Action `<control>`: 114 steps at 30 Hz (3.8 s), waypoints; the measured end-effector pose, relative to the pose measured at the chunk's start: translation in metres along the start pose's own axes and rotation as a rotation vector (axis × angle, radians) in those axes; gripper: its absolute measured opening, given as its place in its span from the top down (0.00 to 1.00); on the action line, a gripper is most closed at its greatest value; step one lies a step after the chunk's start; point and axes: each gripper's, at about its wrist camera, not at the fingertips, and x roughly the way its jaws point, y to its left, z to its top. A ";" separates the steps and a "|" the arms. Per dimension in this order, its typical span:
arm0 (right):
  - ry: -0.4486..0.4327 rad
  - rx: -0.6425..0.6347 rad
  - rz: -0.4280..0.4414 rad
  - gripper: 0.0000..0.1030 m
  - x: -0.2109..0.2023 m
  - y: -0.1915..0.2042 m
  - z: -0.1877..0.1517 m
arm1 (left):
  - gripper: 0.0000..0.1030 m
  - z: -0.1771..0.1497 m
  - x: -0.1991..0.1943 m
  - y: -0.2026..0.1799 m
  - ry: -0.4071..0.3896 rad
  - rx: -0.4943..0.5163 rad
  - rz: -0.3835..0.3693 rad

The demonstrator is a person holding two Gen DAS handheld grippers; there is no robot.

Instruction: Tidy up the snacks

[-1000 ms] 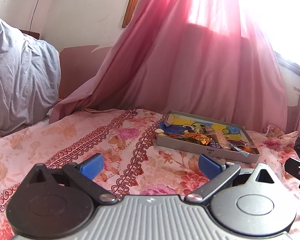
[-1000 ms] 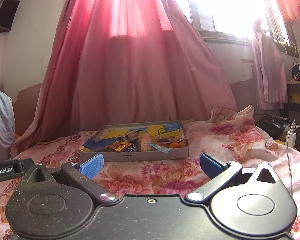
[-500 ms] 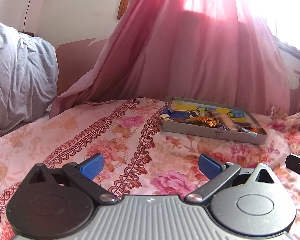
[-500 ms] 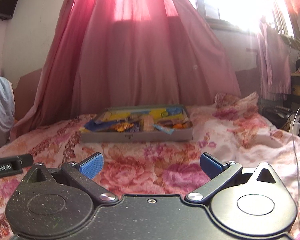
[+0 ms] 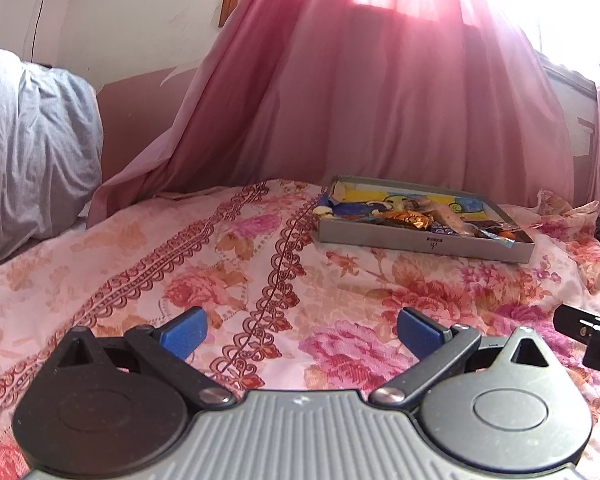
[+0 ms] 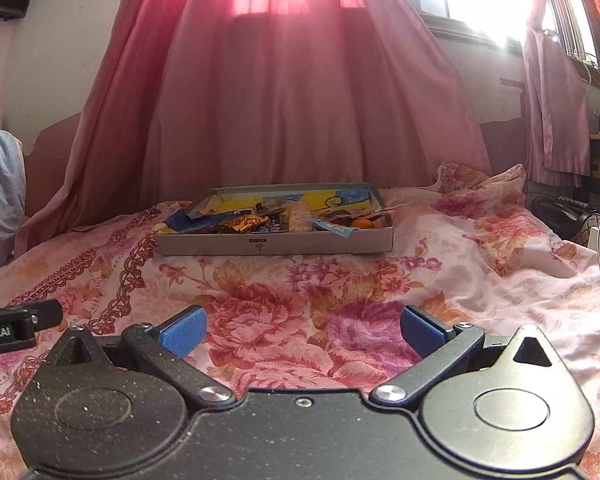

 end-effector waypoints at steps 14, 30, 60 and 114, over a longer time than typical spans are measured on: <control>-0.020 0.018 0.022 0.01 -0.002 0.001 -0.002 | 0.00 0.000 0.001 0.002 -0.005 -0.026 0.005; -0.014 0.005 0.019 0.01 0.000 0.002 -0.003 | 0.00 -0.004 0.004 0.006 0.007 -0.050 0.014; -0.015 -0.005 0.022 0.01 0.001 0.002 -0.003 | 0.00 -0.005 0.003 0.004 0.004 -0.039 0.011; 0.005 -0.016 0.023 0.01 0.004 0.004 -0.006 | 0.00 -0.006 0.006 0.001 0.047 0.024 0.065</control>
